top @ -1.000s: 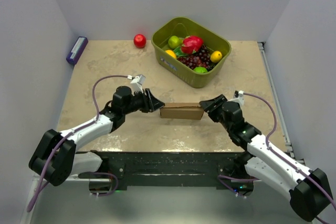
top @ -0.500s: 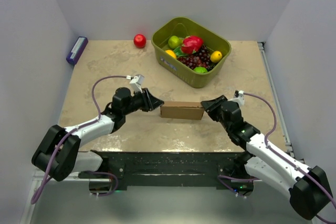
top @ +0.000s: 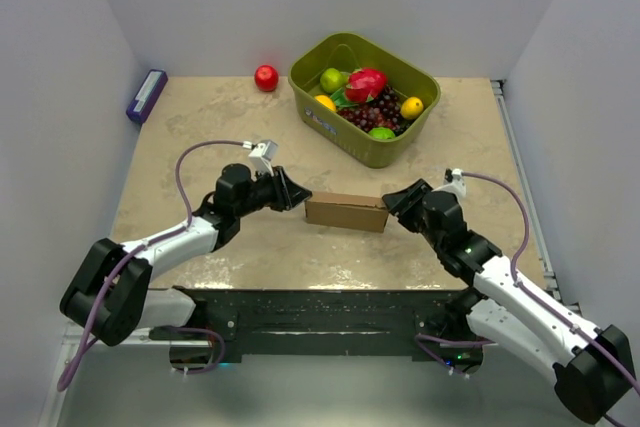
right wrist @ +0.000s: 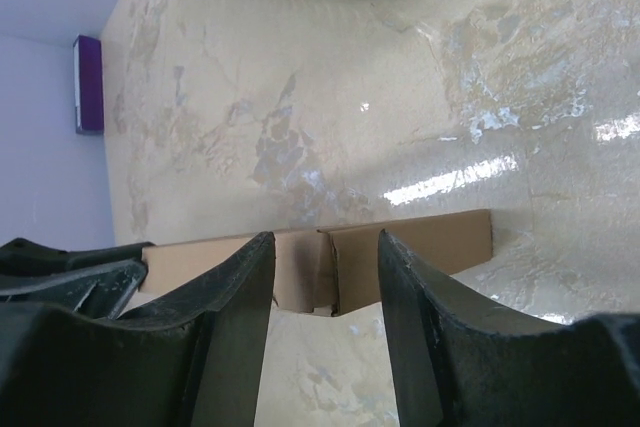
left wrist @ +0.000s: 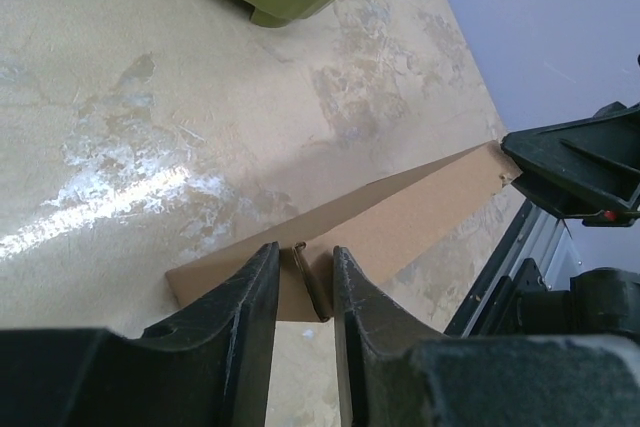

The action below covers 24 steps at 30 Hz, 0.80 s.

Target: Fold the paper box

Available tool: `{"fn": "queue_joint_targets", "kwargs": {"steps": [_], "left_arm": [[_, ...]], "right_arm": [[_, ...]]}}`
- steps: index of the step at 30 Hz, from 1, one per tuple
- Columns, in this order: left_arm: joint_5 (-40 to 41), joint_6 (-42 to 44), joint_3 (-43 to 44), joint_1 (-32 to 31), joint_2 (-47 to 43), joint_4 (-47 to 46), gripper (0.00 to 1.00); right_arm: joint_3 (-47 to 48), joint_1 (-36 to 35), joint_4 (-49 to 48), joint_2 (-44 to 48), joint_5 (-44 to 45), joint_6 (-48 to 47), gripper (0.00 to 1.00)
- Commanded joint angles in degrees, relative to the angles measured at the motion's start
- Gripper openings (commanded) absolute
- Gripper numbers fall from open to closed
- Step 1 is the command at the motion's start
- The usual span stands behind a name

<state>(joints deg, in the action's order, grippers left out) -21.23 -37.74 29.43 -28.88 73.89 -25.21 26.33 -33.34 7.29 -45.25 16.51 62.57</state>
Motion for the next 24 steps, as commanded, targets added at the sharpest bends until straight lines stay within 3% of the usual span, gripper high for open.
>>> {"fn": "queue_joint_targets", "kwargs": {"steps": [1, 8, 12, 16, 18, 24], "left_arm": [[3.22, 5.39, -1.22, -0.38, 1.88, 13.35, 0.22], [3.83, 5.92, -0.87, -0.38, 1.26, 14.49, 0.21], [4.01, 6.01, -0.95, -0.38, 1.26, 14.49, 0.21], [4.45, 6.27, -1.22, -0.38, 1.26, 14.58, 0.21], [4.45, 6.18, -1.13, -0.30, 1.26, 14.58, 0.21], [4.36, 6.88, -0.52, -0.47, 1.00, 15.02, 0.21]], "right_arm": [[2.76, -0.23, 1.59, 0.78, -1.31, -3.33, 0.49], [0.92, -0.23, 1.06, 1.13, -2.36, -2.98, 0.44], [-0.83, -0.23, 0.45, 0.96, -2.89, -2.19, 0.33], [-2.07, -0.41, 0.53, 0.87, -3.59, -1.48, 0.30], [-2.51, -0.58, 1.23, 2.01, -3.42, -1.31, 0.31], [0.04, -0.67, 6.50, 5.78, -2.28, -1.04, 0.48]]}}
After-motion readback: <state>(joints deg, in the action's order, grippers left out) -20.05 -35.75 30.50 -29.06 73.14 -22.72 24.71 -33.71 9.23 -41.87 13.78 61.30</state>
